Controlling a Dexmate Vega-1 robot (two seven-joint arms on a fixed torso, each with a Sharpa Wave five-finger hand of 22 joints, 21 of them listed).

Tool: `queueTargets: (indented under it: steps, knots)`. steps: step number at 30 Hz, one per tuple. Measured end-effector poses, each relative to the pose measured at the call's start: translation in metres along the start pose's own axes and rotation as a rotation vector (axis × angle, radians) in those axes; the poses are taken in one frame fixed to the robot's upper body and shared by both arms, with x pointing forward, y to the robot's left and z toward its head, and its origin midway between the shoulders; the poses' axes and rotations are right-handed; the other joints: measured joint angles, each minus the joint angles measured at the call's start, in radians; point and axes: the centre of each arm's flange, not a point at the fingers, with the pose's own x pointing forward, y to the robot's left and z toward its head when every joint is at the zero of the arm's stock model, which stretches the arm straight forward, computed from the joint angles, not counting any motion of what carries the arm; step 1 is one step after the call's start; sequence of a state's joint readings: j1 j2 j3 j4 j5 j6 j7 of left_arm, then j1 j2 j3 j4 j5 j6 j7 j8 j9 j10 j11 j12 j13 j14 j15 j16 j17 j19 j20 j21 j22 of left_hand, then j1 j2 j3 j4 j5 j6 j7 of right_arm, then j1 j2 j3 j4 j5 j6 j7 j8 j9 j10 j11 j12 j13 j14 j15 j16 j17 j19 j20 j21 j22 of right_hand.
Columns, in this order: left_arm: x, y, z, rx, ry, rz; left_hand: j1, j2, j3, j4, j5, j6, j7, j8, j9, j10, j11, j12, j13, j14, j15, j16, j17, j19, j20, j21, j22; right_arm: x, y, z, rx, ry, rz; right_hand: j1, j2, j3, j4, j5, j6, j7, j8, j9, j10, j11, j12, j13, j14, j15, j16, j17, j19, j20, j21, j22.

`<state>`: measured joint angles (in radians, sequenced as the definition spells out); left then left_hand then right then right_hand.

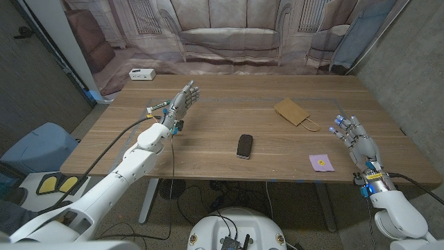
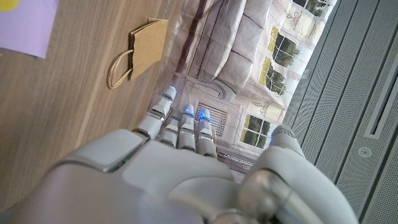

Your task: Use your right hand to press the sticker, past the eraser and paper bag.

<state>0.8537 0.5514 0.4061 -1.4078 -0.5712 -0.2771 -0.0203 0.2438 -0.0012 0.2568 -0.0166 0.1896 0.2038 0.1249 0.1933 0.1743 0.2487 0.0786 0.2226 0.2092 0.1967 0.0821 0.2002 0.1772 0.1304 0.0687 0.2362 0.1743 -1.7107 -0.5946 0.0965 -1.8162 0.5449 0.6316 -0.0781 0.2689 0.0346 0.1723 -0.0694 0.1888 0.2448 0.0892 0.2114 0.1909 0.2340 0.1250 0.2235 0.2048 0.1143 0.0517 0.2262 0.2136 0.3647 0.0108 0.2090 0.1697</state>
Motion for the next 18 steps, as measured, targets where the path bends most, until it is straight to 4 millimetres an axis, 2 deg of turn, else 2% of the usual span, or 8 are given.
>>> queueTargets:
  steps: [18]
  knots:
    - [-0.004, -0.007, 0.004, 0.015, 0.005, -0.008, 0.000, 0.000, -0.004, -0.004, 0.000, 0.005, -0.005, 0.000, 0.000, 0.009, -0.002, 0.000, -0.005, 0.008, 0.000, 0.000, 0.000, 0.003, 0.003, -0.008, 0.000, -0.030, -0.001, -0.003, 0.007, 0.008, -0.022, 0.000, 0.000, 0.000, 0.000, 0.000, 0.000, 0.000, 0.000, 0.000, 0.004, 0.004, 0.000, 0.000, 0.004, 0.004, 0.000, 0.000, 0.000, 0.000, 0.000, 0.000]
